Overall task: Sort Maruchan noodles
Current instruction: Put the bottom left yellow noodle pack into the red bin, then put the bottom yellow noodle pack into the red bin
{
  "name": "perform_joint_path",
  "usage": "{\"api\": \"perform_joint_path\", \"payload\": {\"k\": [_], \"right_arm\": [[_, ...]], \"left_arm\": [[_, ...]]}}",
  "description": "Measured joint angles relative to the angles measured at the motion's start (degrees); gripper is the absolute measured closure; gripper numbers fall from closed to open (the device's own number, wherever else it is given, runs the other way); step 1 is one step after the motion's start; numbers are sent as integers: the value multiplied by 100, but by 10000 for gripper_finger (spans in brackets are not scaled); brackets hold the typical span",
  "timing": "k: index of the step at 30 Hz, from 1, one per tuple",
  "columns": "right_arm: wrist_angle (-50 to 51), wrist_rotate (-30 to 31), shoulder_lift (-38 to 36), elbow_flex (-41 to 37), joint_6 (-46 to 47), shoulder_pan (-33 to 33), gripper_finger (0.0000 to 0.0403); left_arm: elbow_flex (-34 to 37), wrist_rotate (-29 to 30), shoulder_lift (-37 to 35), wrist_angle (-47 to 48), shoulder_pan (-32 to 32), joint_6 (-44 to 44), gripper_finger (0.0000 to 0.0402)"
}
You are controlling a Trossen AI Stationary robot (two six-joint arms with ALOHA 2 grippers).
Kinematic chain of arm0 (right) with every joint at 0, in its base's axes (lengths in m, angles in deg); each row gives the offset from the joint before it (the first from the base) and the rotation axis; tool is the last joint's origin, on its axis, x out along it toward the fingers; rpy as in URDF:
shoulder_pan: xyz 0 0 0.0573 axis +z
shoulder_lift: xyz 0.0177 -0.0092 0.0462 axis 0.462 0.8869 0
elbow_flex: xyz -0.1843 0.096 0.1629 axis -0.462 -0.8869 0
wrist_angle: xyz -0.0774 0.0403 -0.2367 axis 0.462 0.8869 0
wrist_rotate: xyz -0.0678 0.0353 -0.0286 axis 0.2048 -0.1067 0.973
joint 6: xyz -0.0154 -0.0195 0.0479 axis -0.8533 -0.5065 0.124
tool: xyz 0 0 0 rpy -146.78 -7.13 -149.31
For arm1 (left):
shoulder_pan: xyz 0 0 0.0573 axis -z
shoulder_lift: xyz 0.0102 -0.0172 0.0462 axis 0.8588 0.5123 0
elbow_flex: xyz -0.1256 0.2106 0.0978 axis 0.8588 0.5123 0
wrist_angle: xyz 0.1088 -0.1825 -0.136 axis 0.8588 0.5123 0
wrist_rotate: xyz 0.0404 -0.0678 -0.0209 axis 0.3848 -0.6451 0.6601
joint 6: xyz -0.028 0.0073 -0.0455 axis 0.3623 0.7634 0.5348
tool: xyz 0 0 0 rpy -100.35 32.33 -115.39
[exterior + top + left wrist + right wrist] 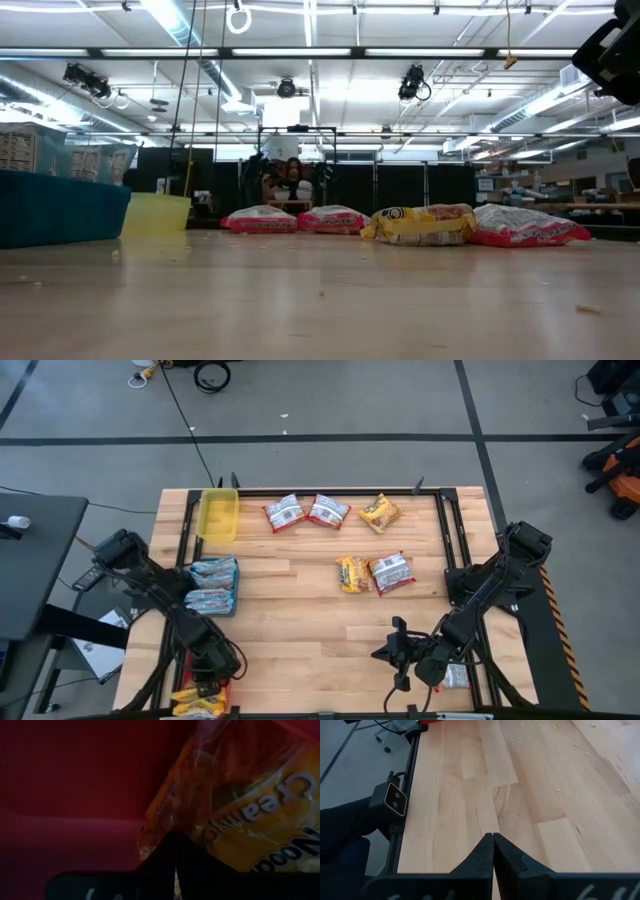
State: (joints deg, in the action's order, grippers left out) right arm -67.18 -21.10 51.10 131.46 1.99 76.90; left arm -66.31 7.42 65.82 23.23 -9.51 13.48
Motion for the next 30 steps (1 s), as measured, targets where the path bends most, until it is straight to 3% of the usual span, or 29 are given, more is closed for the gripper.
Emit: {"api": "perform_joint_path", "payload": {"k": [5, 10, 16, 20, 26, 30], "right_arm": [[0, -9, 0, 0, 4, 0, 392], [3, 96, 0, 0, -15, -12, 392], [34, 757, 0, 7, -598, -437, 392], [574, -51, 104, 437, -1490, -1207, 392], [2216, 253, 725, 1661, -3119, -1931, 388], [3254, 220, 1128, 2184, -3626, -2256, 353]], "left_arm": [[-68, -66, -353, 295, -65, 28, 394], [-227, 251, -999, 682, -206, 236, 388], [-254, 1543, -1638, 543, -495, 205, 381], [-255, 2955, -1759, -243, -741, -923, 380], [-256, 4596, -1748, -1868, -1099, -3277, 379], [-256, 5058, -1748, -2266, -1230, -4311, 379]]}}
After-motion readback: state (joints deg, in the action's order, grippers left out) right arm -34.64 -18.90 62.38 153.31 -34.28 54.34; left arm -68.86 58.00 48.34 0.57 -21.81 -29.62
